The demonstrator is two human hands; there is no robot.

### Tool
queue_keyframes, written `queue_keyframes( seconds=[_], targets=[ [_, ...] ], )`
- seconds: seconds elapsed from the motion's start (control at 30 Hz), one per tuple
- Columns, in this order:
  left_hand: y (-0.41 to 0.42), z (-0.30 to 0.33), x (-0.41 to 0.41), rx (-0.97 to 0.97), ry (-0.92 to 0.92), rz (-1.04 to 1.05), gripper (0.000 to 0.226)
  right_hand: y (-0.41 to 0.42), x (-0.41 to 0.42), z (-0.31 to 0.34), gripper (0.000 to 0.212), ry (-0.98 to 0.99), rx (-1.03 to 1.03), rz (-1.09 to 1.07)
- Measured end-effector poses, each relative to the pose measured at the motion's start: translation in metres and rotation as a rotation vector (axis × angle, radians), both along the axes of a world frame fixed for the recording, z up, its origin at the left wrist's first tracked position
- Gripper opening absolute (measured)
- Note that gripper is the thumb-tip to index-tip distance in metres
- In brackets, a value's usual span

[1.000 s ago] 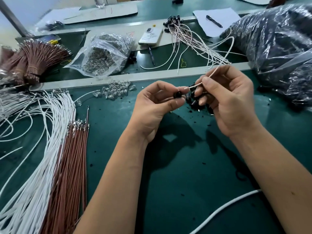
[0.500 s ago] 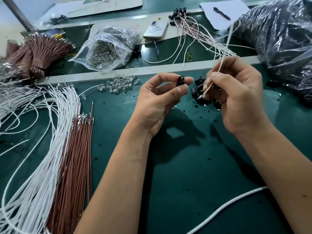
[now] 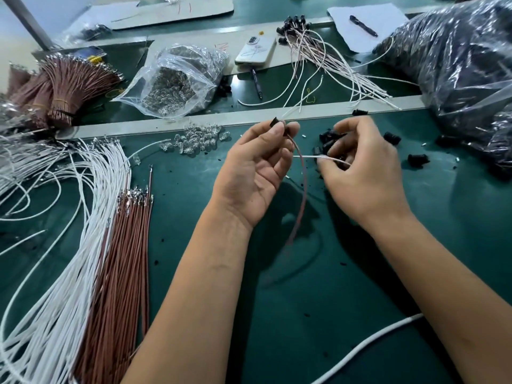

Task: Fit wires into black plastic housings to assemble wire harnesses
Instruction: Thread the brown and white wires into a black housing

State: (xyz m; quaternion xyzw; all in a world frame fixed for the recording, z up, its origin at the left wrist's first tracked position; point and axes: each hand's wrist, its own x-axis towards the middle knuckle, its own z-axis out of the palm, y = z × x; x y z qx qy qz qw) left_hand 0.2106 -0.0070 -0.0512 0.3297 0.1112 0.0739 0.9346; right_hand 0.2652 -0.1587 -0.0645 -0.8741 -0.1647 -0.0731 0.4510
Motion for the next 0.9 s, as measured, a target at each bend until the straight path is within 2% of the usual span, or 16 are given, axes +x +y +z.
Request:
queue_keyframes(
  seconds=[0.07, 0.13, 0.27, 0.4, 0.53, 0.77, 0.9],
  targets=[
    [0.003, -0.001, 0.000, 0.045, 0.010, 0.019, 0.016, -0.001, -0.004, 0.006, 0.046, -0.182, -0.084, 0.035],
    [0.005, -0.001, 0.000, 0.144, 0.018, 0.051, 0.016, 0.000, -0.008, 0.011, 0.047, -0.257, -0.052, 0.097],
    [0.005, -0.002, -0.001, 0.296, 0.016, 0.066, 0.015, 0.005, -0.012, 0.008, 0.018, -0.257, 0.028, 0.208],
    [0.005, -0.003, -0.003, 0.348, 0.007, 0.054, 0.011, 0.003, -0.006, 0.001, 0.004, -0.158, 0.127, 0.311],
    [0.004, -0.001, -0.003, 0.372, 0.007, 0.063, 0.011, 0.002, -0.003, -0.002, 0.007, -0.107, 0.207, 0.385],
    [-0.001, 0.002, -0.005, 0.518, 0.011, 0.079, 0.014, 0.001, -0.003, -0.002, 0.013, -0.079, 0.266, 0.374],
    [-0.002, 0.003, -0.006, 0.525, -0.006, 0.073, 0.020, 0.001, -0.004, -0.003, 0.016, -0.071, 0.273, 0.376]
  ],
)
